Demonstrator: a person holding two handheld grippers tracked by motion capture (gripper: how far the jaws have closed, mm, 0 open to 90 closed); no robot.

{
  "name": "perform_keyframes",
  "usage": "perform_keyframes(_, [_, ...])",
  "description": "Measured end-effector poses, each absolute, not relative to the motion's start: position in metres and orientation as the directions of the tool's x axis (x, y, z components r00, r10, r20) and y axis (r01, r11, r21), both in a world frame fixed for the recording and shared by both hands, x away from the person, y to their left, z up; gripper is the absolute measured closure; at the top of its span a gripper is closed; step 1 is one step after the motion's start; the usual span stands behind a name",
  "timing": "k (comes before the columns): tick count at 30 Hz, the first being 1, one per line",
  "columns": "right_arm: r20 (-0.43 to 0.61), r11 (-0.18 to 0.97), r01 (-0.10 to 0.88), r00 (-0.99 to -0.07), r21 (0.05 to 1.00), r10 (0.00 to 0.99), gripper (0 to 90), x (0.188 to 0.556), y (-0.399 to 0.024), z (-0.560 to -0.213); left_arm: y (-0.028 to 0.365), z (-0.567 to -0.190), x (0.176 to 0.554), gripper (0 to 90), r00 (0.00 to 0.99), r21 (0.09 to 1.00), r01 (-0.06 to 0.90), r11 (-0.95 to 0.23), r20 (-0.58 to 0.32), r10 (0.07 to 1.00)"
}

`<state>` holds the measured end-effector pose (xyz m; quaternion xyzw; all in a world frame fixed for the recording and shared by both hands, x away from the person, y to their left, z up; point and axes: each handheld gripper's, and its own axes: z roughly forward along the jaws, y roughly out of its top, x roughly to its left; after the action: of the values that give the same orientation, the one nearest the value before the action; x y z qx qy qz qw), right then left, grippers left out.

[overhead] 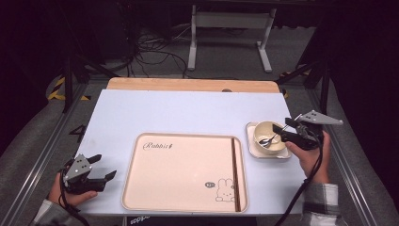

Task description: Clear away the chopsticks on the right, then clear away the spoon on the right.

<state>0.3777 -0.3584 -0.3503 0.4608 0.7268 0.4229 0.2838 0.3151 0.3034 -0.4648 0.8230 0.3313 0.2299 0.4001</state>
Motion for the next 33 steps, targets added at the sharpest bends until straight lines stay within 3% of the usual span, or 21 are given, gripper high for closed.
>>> perform_keyframes(11, [0.087, 0.079, 0.522, -0.284, 0.849, 0.955, 36.2, 0.387, -0.407, -0.373, 0.303, -0.465, 0.315, 20.4, 0.675, 0.812, 0.358, -0.461, 0.116, 0.728])
perform_keyframes(23, [0.310, -0.105, 0.567, -0.279, 0.817, 0.909, 33.7, 0.415, -0.423, -0.405, 0.302, -0.466, 0.316, 20.5, 0.676, 0.807, 0.362, -0.466, 0.117, 0.727])
perform_keyframes(29, [0.387, -0.160, 0.577, -0.294, 0.801, 0.874, 42.8, 0.429, -0.418, -0.418, 0.302, -0.466, 0.315, 20.5, 0.673, 0.804, 0.363, -0.472, 0.124, 0.729])
perform_keyframes(33, [0.434, -0.209, 0.573, -0.290, 0.793, 0.853, 56.9, 0.433, -0.418, -0.426, 0.302, -0.466, 0.315, 20.5, 0.674, 0.803, 0.366, -0.470, 0.120, 0.729])
